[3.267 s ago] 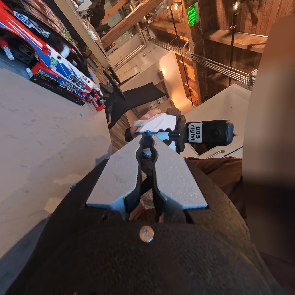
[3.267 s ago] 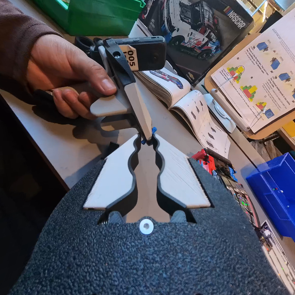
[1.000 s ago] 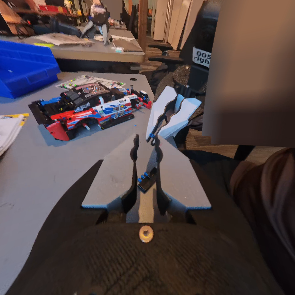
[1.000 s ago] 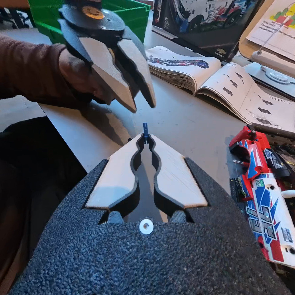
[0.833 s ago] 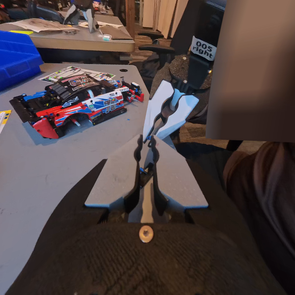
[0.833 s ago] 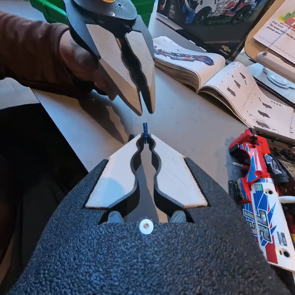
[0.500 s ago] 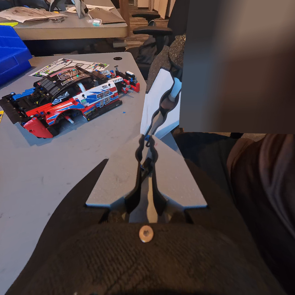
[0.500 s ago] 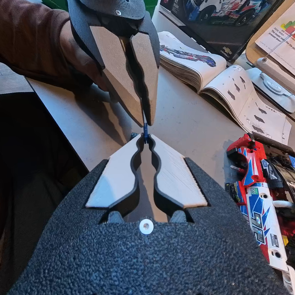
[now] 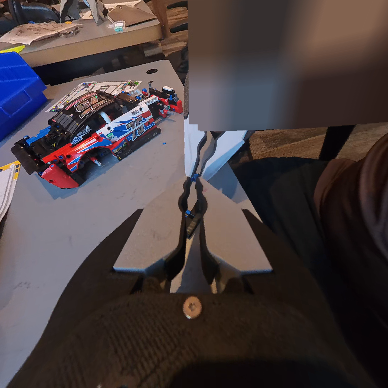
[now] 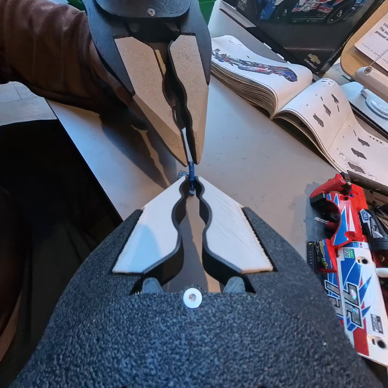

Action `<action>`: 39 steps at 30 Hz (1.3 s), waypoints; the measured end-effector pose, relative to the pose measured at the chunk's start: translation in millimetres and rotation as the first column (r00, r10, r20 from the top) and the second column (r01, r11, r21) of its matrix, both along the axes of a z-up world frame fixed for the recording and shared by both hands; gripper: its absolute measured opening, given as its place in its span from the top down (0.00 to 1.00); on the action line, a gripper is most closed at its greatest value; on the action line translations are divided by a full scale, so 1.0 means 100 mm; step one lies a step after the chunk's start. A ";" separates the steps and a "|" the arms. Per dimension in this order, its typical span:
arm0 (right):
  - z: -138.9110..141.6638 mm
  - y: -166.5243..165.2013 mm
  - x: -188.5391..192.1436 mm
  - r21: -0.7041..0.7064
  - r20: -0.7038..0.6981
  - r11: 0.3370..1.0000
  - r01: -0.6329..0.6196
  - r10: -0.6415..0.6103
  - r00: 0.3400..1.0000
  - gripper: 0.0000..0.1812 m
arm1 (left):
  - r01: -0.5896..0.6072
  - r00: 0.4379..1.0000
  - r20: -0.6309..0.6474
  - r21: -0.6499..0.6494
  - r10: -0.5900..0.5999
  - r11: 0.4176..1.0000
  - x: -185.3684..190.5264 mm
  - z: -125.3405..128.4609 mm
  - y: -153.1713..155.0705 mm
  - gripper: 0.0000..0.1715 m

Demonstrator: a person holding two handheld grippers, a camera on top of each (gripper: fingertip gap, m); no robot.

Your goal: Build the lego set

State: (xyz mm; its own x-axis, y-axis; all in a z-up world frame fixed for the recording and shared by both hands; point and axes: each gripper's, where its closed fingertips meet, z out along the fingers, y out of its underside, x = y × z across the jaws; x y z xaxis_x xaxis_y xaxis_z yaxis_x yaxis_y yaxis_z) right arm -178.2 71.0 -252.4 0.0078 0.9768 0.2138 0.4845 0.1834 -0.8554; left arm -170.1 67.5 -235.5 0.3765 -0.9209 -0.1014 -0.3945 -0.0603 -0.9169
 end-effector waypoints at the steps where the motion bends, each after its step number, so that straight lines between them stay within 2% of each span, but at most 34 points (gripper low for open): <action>1: 0.00 0.00 0.00 0.000 0.002 1.000 -0.003 0.003 1.000 0.98 | 0.003 1.000 -0.005 0.007 -0.003 1.000 0.00 0.00 -0.01 0.99; 14: -0.04 -0.08 -0.01 0.000 0.017 0.999 -0.048 0.048 0.999 0.98 | 0.045 0.996 -0.086 0.082 -0.038 0.996 0.02 -0.07 -0.07 0.99; 27: -0.04 -0.06 0.01 0.006 0.022 0.999 -0.047 0.047 0.999 0.98 | 0.042 0.997 -0.072 0.079 -0.036 0.996 0.01 -0.06 -0.06 0.99; 34: -0.07 -0.08 0.00 0.008 0.036 0.998 -0.057 0.057 0.998 0.98 | 0.055 0.993 -0.113 0.100 -0.044 0.993 0.02 -0.10 -0.08 0.99; 39: -0.08 -0.07 0.00 0.015 0.044 0.999 -0.049 0.048 0.998 0.98 | 0.021 0.990 -0.144 0.101 -0.006 0.995 0.02 -0.12 -0.07 0.99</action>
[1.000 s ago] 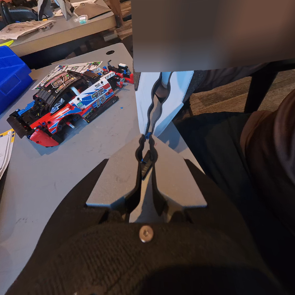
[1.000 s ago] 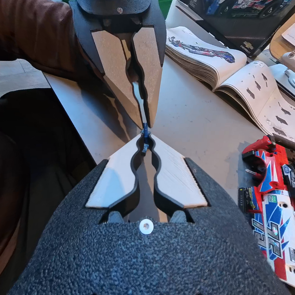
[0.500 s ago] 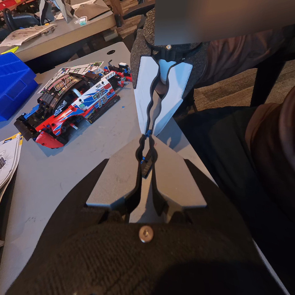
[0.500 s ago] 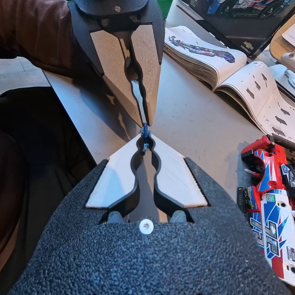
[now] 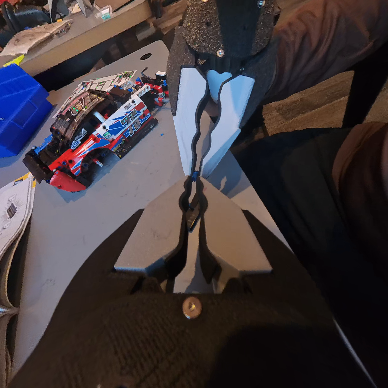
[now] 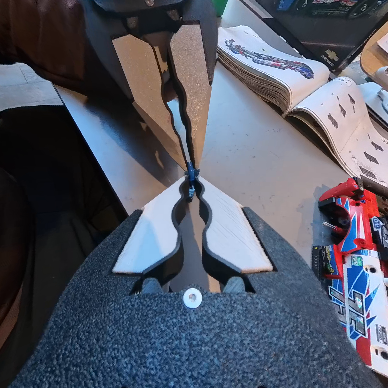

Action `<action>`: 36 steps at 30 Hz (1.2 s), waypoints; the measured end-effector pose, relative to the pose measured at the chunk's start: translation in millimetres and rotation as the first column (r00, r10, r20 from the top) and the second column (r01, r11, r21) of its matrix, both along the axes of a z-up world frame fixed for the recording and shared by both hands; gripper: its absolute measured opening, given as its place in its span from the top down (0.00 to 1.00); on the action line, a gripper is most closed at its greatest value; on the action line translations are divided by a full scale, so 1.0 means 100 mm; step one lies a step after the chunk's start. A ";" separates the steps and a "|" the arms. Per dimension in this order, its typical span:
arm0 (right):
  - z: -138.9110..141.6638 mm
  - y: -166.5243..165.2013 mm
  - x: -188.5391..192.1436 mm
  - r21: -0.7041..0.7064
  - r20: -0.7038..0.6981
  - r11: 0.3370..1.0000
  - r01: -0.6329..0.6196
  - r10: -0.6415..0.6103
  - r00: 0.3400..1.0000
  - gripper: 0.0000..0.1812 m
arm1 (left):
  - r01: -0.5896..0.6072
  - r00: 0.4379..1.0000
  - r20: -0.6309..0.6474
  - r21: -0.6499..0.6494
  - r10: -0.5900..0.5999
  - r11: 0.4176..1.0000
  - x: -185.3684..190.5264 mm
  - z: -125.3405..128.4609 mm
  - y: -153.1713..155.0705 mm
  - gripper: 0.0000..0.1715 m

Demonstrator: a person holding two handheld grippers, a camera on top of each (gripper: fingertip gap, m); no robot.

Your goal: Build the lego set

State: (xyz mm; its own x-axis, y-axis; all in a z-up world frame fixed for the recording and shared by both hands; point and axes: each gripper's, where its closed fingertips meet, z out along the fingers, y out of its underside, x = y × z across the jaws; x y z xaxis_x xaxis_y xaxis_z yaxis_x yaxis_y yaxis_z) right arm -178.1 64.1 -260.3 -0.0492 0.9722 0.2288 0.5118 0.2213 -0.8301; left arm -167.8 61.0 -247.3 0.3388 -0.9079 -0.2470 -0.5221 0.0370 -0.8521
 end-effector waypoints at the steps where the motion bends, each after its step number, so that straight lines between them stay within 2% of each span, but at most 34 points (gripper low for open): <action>1: 0.00 0.00 0.00 0.002 0.002 1.000 0.002 -0.002 1.000 0.98 | -0.008 1.000 -0.001 -0.012 0.008 1.000 0.00 -0.01 0.00 1.00; 6: 0.02 0.00 0.00 -0.006 -0.006 1.000 0.004 -0.004 1.000 0.97 | -0.034 0.999 -0.029 0.027 0.035 0.999 0.00 0.02 0.00 0.99; 14: 0.01 0.03 0.01 -0.016 0.001 1.000 0.020 -0.020 1.000 0.97 | -0.044 0.999 -0.006 -0.012 0.044 0.999 0.02 0.01 0.03 0.99; 17: 0.06 0.01 0.01 -0.094 -0.021 0.995 0.014 -0.016 1.000 0.98 | 0.004 0.994 0.112 -0.130 0.011 0.992 0.02 0.07 0.01 0.99; 19: 0.06 0.00 0.01 -0.154 -0.013 0.988 0.024 -0.027 1.000 0.98 | 0.034 0.991 0.137 -0.206 -0.005 0.978 -0.04 0.08 0.01 0.97; 22: -0.08 0.12 0.14 -0.193 0.082 0.975 0.114 -0.100 0.992 0.98 | 0.000 0.998 0.058 -0.229 0.013 0.973 -0.19 -0.04 0.08 0.94; 26: -0.07 0.12 0.29 -0.383 0.104 0.909 0.164 -0.135 0.985 0.98 | -0.047 0.996 -0.091 -0.255 0.024 0.966 -0.27 -0.27 0.09 0.89; 30: -0.04 0.12 0.38 -0.417 0.109 0.890 0.184 -0.152 0.982 0.97 | -0.114 0.979 -0.196 -0.262 0.063 0.958 -0.30 -0.45 0.09 0.92; 36: -0.19 0.07 0.53 -0.445 0.162 0.869 0.217 -0.160 0.974 0.97 | -0.147 0.983 -0.154 -0.377 0.095 0.914 -0.18 -0.47 -0.13 0.94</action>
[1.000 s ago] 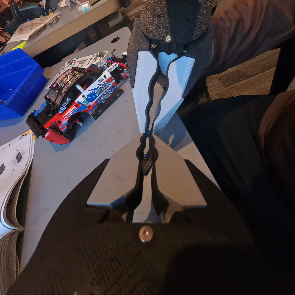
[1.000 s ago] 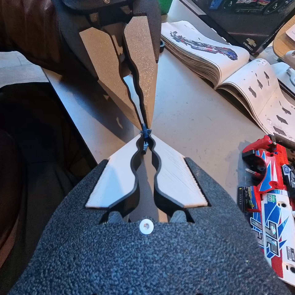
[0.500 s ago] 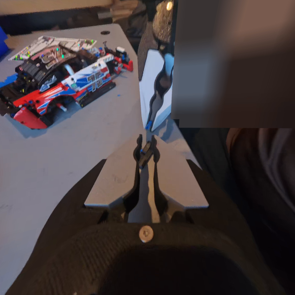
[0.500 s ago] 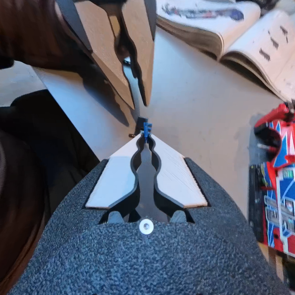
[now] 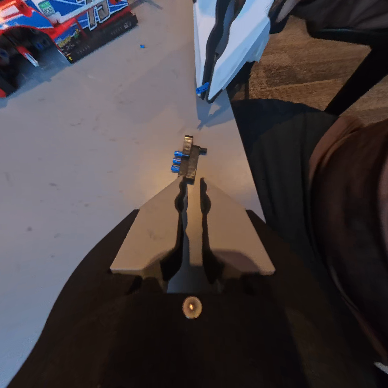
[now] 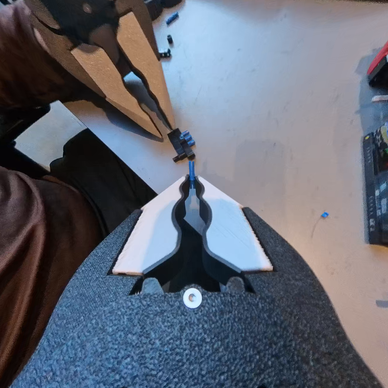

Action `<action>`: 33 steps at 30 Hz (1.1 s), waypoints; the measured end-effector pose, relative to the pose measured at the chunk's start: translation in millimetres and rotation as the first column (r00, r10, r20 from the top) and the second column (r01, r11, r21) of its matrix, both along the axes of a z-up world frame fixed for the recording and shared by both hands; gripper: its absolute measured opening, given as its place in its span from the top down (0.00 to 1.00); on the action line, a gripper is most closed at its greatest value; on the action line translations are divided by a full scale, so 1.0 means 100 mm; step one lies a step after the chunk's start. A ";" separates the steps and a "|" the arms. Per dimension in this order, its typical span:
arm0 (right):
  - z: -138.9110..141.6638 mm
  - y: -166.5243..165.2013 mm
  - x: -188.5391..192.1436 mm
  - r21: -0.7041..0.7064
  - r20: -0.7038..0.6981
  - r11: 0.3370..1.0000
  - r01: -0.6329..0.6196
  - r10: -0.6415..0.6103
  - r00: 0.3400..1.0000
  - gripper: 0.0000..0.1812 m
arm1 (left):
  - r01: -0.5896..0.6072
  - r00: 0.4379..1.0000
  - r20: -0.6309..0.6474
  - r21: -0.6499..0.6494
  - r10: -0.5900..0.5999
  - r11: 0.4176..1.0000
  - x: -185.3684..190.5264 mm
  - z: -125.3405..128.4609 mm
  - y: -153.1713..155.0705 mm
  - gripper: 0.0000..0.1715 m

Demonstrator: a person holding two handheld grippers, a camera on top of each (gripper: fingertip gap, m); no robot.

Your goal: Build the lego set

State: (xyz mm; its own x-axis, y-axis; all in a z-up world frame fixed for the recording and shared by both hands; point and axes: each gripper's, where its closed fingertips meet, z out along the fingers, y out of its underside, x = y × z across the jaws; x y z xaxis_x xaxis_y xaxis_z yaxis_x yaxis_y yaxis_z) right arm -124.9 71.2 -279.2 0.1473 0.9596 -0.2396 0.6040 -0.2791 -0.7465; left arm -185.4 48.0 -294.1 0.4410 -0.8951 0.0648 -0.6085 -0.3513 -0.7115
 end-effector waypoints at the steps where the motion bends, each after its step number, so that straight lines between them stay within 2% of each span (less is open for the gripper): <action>1: -0.02 0.01 0.01 -0.008 0.005 1.000 0.009 -0.008 1.000 0.98 | -0.018 1.000 -0.002 -0.002 0.018 1.000 0.01 0.00 -0.01 0.95; 4: -0.03 0.03 -0.02 -0.012 0.006 1.000 0.022 -0.022 1.000 0.97 | -0.046 0.998 0.046 0.072 0.043 0.996 0.09 0.15 0.06 0.97; 7: -0.06 0.04 -0.06 0.012 0.021 1.000 0.011 -0.011 1.000 0.98 | -0.009 0.996 0.094 0.117 -0.002 0.993 0.28 0.30 0.17 1.00; 10: -0.08 0.03 -0.05 0.008 0.022 1.000 0.005 -0.005 1.000 0.98 | 0.049 0.998 0.030 0.056 -0.051 0.997 0.40 0.17 0.21 1.00; 13: -0.07 0.04 -0.02 0.005 0.014 1.000 0.011 -0.011 1.000 0.98 | 0.058 0.997 -0.059 0.030 -0.057 0.998 0.42 -0.05 0.25 1.00; 19: -0.07 0.07 -0.01 0.000 0.004 1.000 0.009 -0.009 1.000 0.98 | 0.001 1.000 0.009 0.009 -0.001 1.000 0.39 -0.07 0.30 1.00; 23: -0.01 0.07 -0.01 -0.009 -0.021 1.000 0.006 -0.006 1.000 0.98 | -0.089 0.984 0.165 0.095 0.073 0.991 0.29 0.31 0.39 1.00; 27: 0.07 -0.11 -0.08 -0.082 -0.058 0.995 -0.064 0.059 0.997 0.98 | -0.100 0.977 0.199 0.106 0.077 0.989 0.22 0.53 0.28 1.00; 29: 0.11 -0.25 -0.12 -0.158 -0.082 0.981 -0.116 0.104 0.991 0.98 | -0.048 0.987 0.161 0.185 0.018 0.982 0.31 0.56 0.16 0.97; 33: 0.11 -0.45 -0.14 -0.265 -0.093 0.947 -0.182 0.162 0.982 0.97 | 0.149 0.989 -0.073 0.330 -0.132 0.932 0.45 0.39 -0.11 0.89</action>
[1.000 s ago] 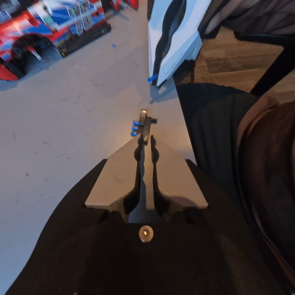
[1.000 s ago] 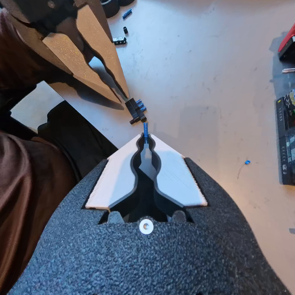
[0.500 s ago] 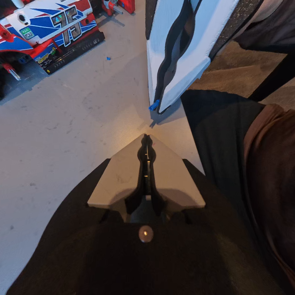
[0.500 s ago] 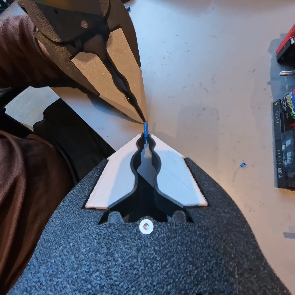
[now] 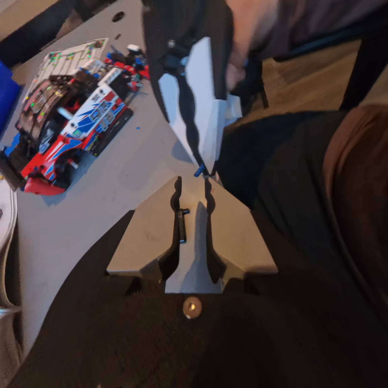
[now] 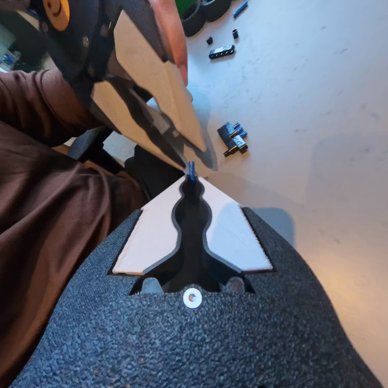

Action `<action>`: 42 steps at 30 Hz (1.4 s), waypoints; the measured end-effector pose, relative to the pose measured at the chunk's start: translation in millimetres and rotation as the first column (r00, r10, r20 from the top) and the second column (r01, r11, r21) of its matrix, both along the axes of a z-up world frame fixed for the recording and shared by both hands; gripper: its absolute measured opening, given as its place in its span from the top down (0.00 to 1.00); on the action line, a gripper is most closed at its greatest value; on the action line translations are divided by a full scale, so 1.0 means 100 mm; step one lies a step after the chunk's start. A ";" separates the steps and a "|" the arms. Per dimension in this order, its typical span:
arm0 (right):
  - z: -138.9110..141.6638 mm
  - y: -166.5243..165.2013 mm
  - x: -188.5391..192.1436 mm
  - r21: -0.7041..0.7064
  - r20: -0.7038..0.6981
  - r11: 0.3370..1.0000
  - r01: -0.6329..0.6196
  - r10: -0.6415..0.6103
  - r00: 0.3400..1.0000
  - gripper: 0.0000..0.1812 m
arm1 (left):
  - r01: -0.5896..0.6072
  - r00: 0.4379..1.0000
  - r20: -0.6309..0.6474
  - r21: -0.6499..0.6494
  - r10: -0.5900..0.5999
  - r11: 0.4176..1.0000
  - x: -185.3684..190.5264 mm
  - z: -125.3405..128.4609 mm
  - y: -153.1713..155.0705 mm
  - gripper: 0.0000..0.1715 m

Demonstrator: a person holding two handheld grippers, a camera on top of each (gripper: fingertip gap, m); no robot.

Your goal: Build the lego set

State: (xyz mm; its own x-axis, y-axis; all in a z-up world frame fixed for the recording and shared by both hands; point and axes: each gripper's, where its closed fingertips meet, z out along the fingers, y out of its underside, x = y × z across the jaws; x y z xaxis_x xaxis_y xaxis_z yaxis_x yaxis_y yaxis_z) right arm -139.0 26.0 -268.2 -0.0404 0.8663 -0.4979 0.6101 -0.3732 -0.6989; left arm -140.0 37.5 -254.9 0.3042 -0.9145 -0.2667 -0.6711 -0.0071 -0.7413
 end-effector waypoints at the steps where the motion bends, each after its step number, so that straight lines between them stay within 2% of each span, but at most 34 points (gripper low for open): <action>1: 0.00 -0.03 0.00 -0.019 0.003 1.000 -0.007 0.007 1.000 0.97 | 0.034 0.999 -0.030 0.019 -0.033 0.999 0.04 -0.02 -0.06 0.88; 5: -0.01 -0.10 0.00 -0.027 0.013 0.999 -0.031 0.032 0.999 0.97 | 0.109 0.988 -0.121 0.080 -0.099 0.991 0.10 -0.05 -0.16 0.92; 11: 0.00 -0.24 0.06 -0.040 0.015 0.991 -0.128 0.129 0.992 0.97 | 0.220 0.955 -0.233 0.152 -0.181 0.964 0.14 -0.06 -0.29 0.93; 20: -0.01 -0.31 0.07 -0.118 0.001 0.979 -0.168 0.169 0.986 0.97 | 0.225 0.955 -0.236 0.174 -0.181 0.959 0.14 -0.16 -0.27 0.97; 26: 0.06 -0.15 0.02 -0.132 -0.062 0.985 -0.115 0.107 0.992 0.97 | 0.179 0.981 -0.105 0.171 -0.163 0.969 0.09 -0.10 -0.13 0.95; 30: 0.12 0.12 -0.03 -0.054 -0.127 0.999 -0.002 -0.005 0.992 0.98 | 0.066 0.994 0.074 0.177 -0.080 0.982 -0.03 0.02 0.11 0.95; 33: 0.14 0.27 -0.05 -0.001 -0.144 0.998 0.065 -0.065 0.987 0.98 | 0.052 0.977 0.199 0.125 -0.077 0.991 -0.06 0.05 0.16 0.95; 38: 0.16 0.44 -0.09 0.111 -0.185 0.983 0.144 -0.122 0.975 0.98 | -0.074 0.955 0.294 0.122 0.036 0.990 -0.17 0.15 0.36 0.98; 42: 0.11 0.52 -0.10 0.140 -0.175 0.976 0.166 -0.141 0.975 0.98 | -0.133 0.956 0.279 0.148 0.087 0.980 -0.22 0.15 0.45 0.95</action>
State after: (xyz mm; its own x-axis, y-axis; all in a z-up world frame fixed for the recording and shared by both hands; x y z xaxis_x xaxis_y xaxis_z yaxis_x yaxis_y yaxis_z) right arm -149.5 78.1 -257.1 0.0295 0.9336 -0.3571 0.4272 -0.3348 -0.8399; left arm -161.8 82.5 -240.3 0.4816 -0.8220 -0.3040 -0.4481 0.0671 -0.8915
